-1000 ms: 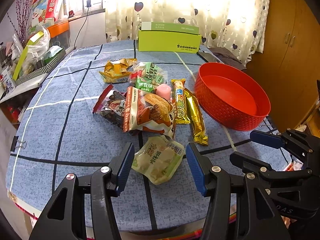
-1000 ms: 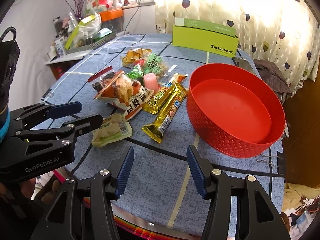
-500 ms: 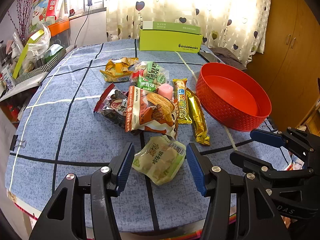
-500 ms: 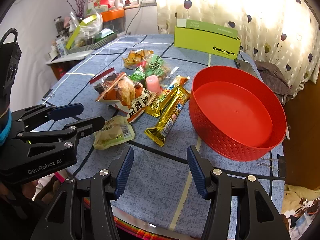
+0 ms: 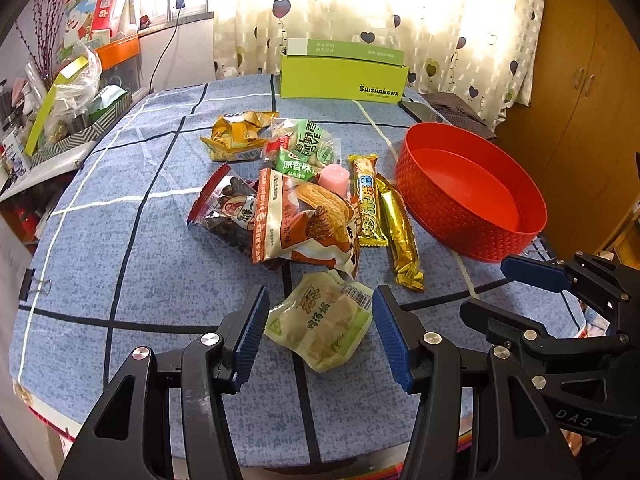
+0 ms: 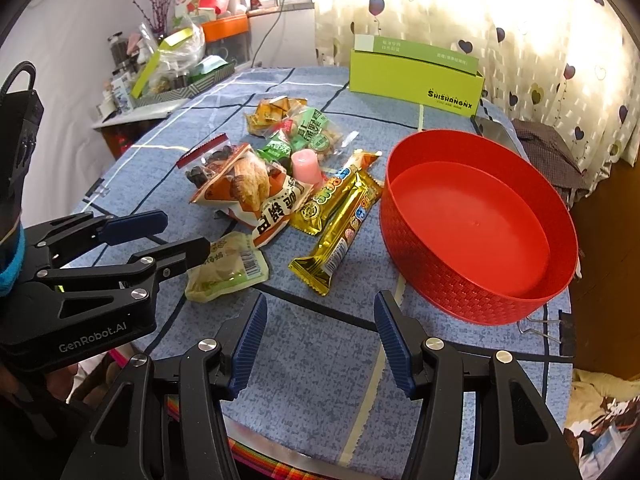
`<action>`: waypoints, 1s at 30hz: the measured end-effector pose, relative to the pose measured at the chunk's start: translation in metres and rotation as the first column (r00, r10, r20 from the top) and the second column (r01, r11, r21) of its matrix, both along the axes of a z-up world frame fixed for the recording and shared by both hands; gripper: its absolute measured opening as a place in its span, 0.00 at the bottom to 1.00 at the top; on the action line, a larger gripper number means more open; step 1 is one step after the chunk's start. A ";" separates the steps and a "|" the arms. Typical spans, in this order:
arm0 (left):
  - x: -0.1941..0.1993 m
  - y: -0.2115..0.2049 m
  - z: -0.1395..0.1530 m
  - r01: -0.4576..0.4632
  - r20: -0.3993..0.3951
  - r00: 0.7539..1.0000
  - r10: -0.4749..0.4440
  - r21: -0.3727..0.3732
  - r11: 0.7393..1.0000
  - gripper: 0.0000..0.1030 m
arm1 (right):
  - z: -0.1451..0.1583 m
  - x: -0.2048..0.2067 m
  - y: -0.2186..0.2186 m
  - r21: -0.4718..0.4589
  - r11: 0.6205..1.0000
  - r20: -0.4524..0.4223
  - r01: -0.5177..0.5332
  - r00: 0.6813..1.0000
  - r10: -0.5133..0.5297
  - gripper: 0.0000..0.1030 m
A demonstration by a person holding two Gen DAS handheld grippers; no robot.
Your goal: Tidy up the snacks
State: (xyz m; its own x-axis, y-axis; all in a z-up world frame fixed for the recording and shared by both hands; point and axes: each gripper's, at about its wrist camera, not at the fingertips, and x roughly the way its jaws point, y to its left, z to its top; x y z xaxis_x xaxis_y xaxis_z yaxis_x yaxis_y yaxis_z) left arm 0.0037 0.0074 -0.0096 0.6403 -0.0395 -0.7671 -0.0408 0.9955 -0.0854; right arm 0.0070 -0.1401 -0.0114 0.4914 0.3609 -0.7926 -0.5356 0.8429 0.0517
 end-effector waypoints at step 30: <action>0.005 0.015 -0.013 -0.012 -0.022 1.000 0.011 -0.061 0.998 0.53 | -0.005 0.010 0.009 0.024 0.999 -0.014 -0.028 0.999 0.029 0.55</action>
State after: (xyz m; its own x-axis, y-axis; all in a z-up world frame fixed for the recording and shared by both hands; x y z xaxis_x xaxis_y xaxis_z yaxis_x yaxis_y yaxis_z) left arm 0.0091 0.0227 -0.0229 0.6239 -0.0798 -0.7774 -0.0546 0.9879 -0.1453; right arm 0.0167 -0.1309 -0.0166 0.4690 0.3932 -0.7909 -0.5586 0.8257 0.0792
